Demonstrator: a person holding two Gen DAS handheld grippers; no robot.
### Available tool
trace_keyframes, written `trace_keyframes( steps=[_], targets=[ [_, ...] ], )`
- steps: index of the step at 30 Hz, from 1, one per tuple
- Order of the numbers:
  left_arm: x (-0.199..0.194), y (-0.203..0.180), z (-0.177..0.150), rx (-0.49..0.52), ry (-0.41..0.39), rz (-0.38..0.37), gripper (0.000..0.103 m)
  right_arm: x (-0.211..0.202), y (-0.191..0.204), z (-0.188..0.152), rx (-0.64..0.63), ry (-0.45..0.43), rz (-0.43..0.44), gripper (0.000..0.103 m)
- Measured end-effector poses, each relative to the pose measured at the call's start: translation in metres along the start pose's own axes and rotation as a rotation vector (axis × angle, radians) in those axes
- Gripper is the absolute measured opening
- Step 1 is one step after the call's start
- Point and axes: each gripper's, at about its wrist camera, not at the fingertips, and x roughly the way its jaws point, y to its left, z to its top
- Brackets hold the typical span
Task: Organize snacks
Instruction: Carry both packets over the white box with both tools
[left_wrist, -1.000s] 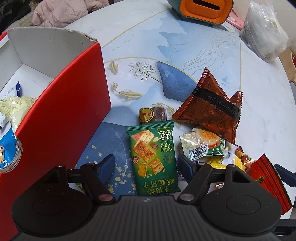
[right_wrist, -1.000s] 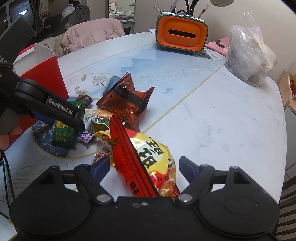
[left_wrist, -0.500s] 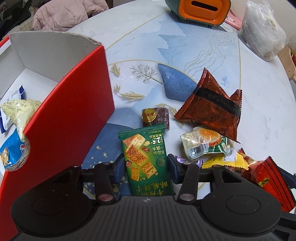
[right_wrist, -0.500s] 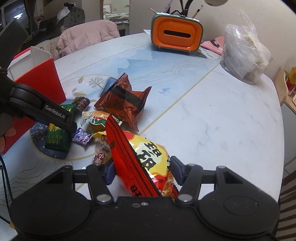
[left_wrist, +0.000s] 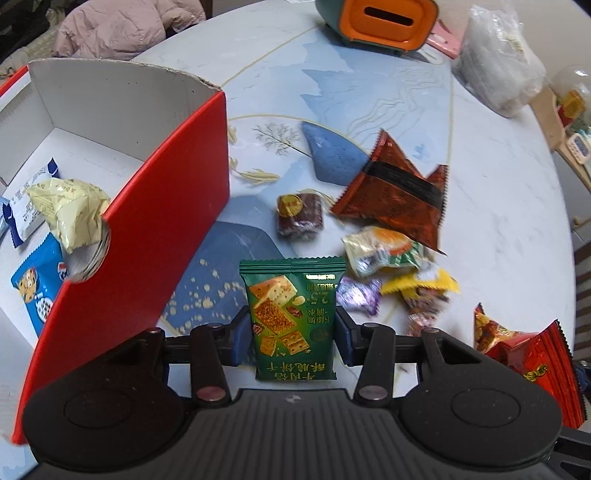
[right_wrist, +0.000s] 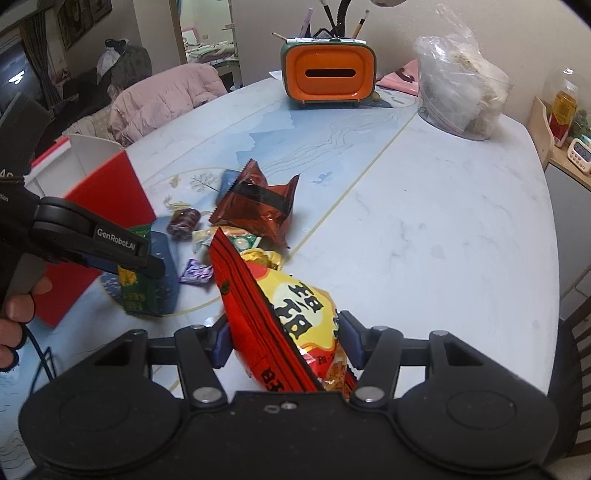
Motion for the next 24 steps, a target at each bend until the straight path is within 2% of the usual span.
trace_keyframes(
  steps=[14, 24],
  targets=[
    [-0.058, 0.016, -0.023, 0.061, 0.02, -0.125, 0.045, -0.063, 0.024, -0.015, 0.079, -0.047, 0.013, 0.057],
    [-0.105, 0.044, -0.025, 0.115, 0.021, -0.161, 0.045, -0.087, 0.067, -0.006, 0.08, -0.072, 0.028, 0.057]
  ],
)
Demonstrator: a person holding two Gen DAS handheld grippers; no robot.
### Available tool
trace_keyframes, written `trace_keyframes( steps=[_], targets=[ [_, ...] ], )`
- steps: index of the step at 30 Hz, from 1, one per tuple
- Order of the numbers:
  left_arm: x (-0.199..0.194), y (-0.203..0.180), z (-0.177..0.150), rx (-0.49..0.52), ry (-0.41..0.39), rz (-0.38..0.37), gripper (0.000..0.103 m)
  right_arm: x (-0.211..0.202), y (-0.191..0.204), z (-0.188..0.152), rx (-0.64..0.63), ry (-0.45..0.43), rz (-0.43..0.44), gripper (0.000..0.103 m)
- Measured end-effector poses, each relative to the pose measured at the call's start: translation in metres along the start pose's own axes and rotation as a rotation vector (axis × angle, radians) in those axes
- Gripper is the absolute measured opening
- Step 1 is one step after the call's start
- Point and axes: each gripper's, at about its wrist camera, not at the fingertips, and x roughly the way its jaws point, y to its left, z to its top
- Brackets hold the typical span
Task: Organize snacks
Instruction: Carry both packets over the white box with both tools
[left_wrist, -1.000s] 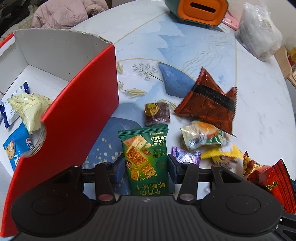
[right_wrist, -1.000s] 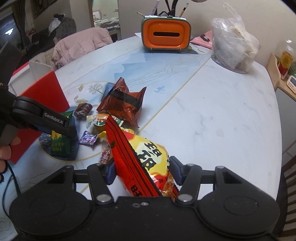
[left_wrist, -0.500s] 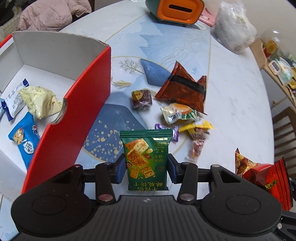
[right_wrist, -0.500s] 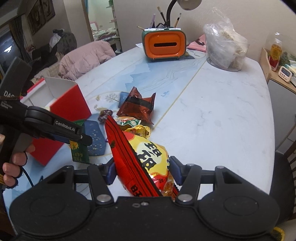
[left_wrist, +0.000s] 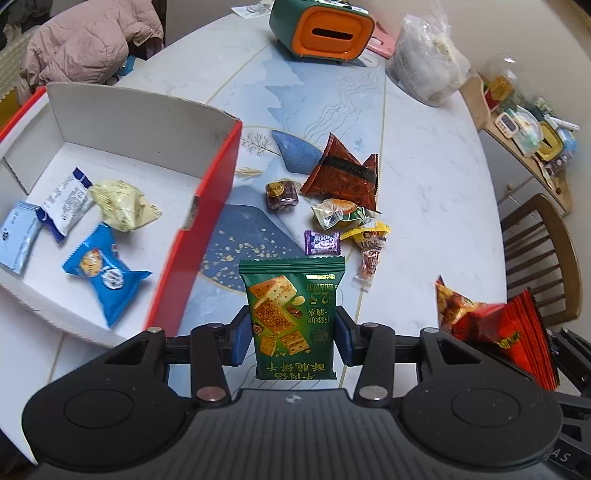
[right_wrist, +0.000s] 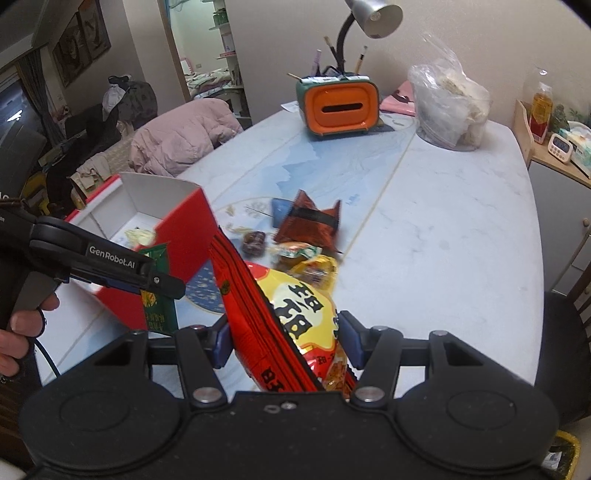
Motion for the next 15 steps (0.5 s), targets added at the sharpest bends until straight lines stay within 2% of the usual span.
trace_keyframes(
  steps=[6, 15],
  targets=[
    [-0.023, 0.026, 0.002, 0.019, 0.012, -0.006, 0.045, -0.002, 0.037, 0.01, -0.021, -0.025, 0.011, 0.056],
    [-0.056, 0.077, 0.018, 0.022, -0.016, 0.001, 0.045, 0.011, 0.094, 0.031, -0.059, -0.043, 0.028, 0.056]
  ],
)
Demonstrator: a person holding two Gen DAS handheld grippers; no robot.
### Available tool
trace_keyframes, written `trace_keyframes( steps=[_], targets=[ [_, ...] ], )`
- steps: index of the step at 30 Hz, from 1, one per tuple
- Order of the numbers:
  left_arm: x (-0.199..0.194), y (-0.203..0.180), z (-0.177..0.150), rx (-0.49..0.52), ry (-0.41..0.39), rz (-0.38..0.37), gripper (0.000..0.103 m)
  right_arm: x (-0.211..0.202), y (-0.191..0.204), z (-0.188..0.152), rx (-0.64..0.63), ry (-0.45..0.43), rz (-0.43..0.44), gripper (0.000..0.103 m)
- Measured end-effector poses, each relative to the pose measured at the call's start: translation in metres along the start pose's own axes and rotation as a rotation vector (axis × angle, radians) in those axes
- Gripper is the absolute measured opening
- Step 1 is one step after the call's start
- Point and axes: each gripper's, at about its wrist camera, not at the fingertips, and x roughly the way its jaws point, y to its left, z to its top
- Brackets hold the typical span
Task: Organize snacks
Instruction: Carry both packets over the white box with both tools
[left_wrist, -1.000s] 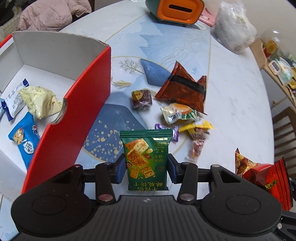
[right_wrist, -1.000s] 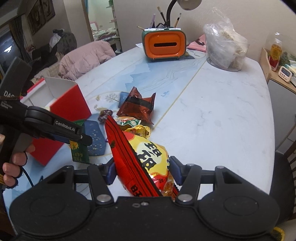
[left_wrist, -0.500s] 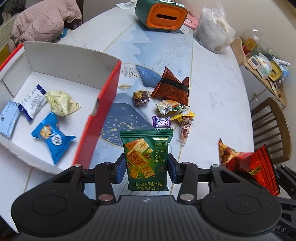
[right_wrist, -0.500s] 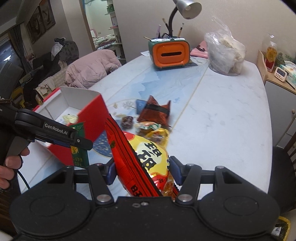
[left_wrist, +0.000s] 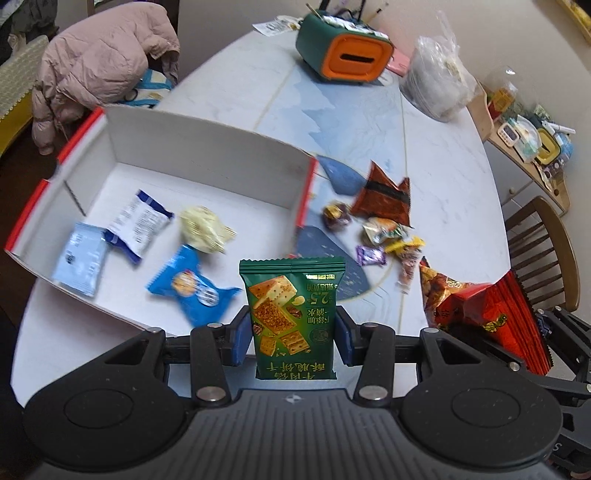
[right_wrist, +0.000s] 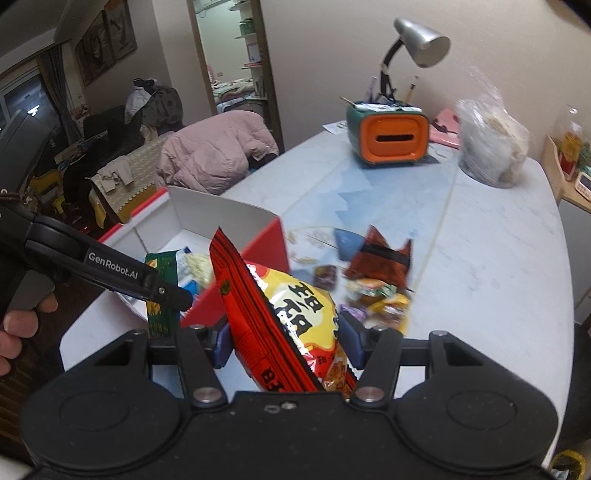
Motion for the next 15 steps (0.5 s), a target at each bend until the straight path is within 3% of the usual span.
trace_keyframes(
  steps=[15],
  targets=[
    [-0.021, 0.088, 0.034, 0.008, -0.034, 0.055, 0.045, 0.054, 0.083, 0.041, -0.054, -0.008, 0.033, 0.056]
  ],
)
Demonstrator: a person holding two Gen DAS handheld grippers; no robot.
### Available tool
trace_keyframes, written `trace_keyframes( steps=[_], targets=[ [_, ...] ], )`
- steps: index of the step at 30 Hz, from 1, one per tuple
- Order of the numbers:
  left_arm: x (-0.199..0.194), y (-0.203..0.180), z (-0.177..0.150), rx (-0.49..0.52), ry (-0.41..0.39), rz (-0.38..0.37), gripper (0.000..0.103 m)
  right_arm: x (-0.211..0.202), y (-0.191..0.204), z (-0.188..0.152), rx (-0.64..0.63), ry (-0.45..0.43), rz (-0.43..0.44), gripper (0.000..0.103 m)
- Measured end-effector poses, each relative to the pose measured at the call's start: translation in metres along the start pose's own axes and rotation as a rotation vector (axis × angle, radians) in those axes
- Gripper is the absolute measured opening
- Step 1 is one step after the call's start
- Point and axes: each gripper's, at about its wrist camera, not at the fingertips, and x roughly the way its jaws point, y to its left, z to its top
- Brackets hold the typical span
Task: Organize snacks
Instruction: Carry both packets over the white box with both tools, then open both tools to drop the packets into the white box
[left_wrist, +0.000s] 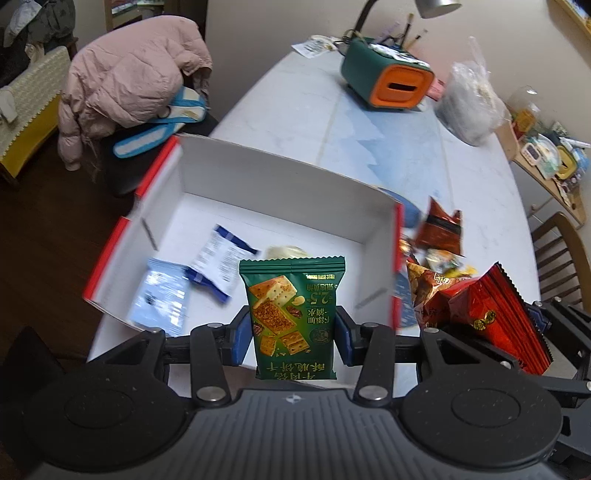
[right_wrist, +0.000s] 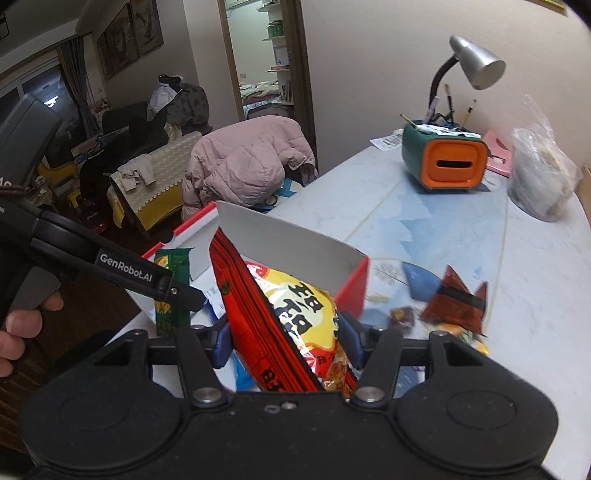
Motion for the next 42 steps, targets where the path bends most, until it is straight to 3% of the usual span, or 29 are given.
trace_keyframes(
  steps=[8, 16, 28, 42],
  targets=[
    [0.015, 0.042, 0.025, 0.018, 0.019, 0.059, 0.045, 0.047, 0.029, 0.021, -0.045, 0.016, -0.021, 0.056],
    [0.039, 0.067, 0.052, 0.023, 0.028, 0.124, 0.045, 0.099, 0.031, 0.034, -0.031, 0.054, -0.072, 0.056],
    [0.099, 0.064, 0.072, 0.113, 0.131, 0.174, 0.045, 0.152, 0.026, 0.038, -0.031, 0.096, -0.131, 0.057],
    [0.14, 0.057, 0.067, 0.164, 0.21, 0.179, 0.045, 0.172, 0.021, 0.027, -0.012, 0.159, -0.142, 0.058]
  ],
)
